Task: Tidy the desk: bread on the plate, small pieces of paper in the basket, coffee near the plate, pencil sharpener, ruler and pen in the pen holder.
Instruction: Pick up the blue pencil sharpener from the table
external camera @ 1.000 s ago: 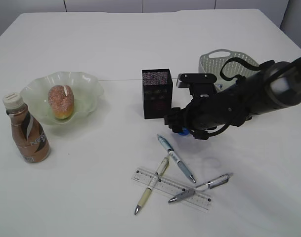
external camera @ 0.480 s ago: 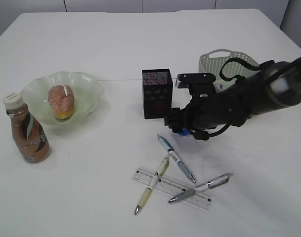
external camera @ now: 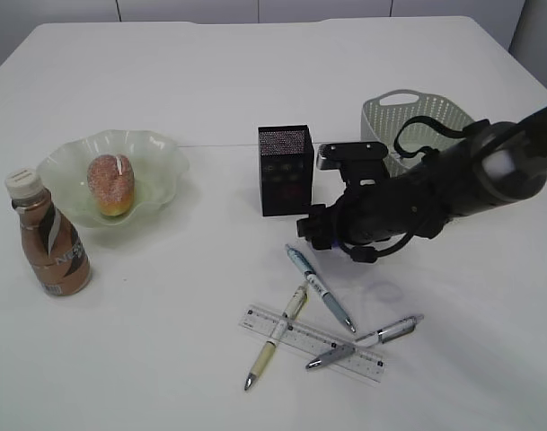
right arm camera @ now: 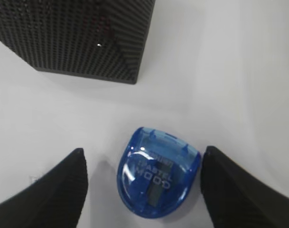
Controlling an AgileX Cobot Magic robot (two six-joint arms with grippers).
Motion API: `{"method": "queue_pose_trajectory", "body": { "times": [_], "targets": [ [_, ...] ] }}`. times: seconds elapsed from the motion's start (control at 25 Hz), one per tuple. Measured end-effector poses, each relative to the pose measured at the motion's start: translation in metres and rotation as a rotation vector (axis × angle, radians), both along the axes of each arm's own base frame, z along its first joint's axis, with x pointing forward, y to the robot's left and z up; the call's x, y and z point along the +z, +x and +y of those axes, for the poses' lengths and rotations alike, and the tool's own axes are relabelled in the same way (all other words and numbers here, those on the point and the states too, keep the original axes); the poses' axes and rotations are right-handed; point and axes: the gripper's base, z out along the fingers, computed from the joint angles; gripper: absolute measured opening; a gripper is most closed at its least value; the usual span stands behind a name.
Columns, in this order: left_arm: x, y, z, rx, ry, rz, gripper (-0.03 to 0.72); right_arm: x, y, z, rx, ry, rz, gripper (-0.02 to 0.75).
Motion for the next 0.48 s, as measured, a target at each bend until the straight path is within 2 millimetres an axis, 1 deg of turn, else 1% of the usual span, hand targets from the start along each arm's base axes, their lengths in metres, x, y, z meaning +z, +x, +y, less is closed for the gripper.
{"method": "queue_pose_trajectory", "body": {
  "times": [0.48],
  "targets": [
    [0.0000,0.0000,0.0000,0.000,0.000,0.000,0.396,0.0013,0.0012,0.0010,0.004,0.012,-0.019,0.577]
  ]
}}
